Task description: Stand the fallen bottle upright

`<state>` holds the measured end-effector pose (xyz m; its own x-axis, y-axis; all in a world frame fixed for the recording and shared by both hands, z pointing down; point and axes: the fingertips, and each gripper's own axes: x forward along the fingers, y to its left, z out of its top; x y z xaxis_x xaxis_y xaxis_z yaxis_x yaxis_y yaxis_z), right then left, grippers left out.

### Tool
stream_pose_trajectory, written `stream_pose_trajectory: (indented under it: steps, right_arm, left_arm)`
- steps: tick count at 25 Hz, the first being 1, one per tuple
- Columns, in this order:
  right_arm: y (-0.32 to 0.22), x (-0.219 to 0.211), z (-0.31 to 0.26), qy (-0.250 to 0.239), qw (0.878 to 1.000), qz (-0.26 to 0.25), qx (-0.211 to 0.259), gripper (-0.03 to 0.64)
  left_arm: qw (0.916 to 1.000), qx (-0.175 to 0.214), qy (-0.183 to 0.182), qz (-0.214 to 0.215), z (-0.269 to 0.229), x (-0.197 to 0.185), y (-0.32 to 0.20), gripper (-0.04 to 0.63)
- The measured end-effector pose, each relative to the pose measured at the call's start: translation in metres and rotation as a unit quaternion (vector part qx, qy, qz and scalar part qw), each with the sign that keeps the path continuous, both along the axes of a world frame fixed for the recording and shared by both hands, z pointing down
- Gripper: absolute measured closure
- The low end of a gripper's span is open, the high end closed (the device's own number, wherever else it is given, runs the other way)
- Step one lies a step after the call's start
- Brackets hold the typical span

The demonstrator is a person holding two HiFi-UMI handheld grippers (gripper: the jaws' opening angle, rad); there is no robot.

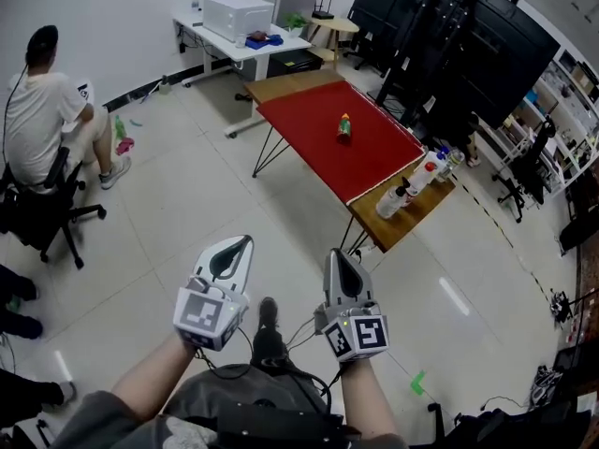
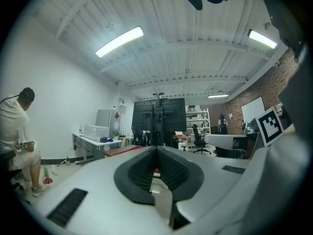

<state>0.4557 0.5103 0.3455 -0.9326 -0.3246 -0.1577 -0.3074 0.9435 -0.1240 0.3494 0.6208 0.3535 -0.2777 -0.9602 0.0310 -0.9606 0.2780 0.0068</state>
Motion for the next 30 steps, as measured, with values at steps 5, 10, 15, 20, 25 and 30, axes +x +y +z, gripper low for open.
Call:
stream_pose_trajectory:
  steps: [5, 10, 15, 20, 25, 30]
  right_arm:
    - [-0.066, -0.068, 0.014, 0.0, 1.0, -0.018, -0.006, 0.619]
    - [-0.148, -0.147, 0.016, 0.012, 1.0, -0.027, 0.001, 0.618]
    - [-0.239, -0.214, 0.026, 0.031, 0.999, -0.027, -0.003, 0.618]
    - [-0.325, -0.257, 0.042, 0.029, 0.998, -0.022, -0.042, 0.62]
    - [-0.372, -0.275, 0.036, 0.022, 0.998, -0.018, -0.048, 0.619]
    - [-0.405, -0.283, 0.041, 0.032, 0.997, -0.021, -0.06, 0.62]
  left_arm:
    - [0.9999, -0.003, 0.002, -0.015, 0.01, -0.06, -0.061, 0.568]
    - [0.9996, -0.004, 0.018, -0.019, 0.014, -0.13, -0.143, 0.568]
    - [0.9995, -0.011, 0.02, -0.023, 0.015, -0.198, -0.237, 0.568]
    - [0.9991, -0.017, 0.026, -0.03, 0.015, -0.243, -0.313, 0.568]
    - [0.999, -0.03, 0.018, -0.026, 0.013, -0.26, -0.357, 0.568]
    - [0.9988, -0.038, 0.019, -0.026, 0.008, -0.275, -0.389, 0.568]
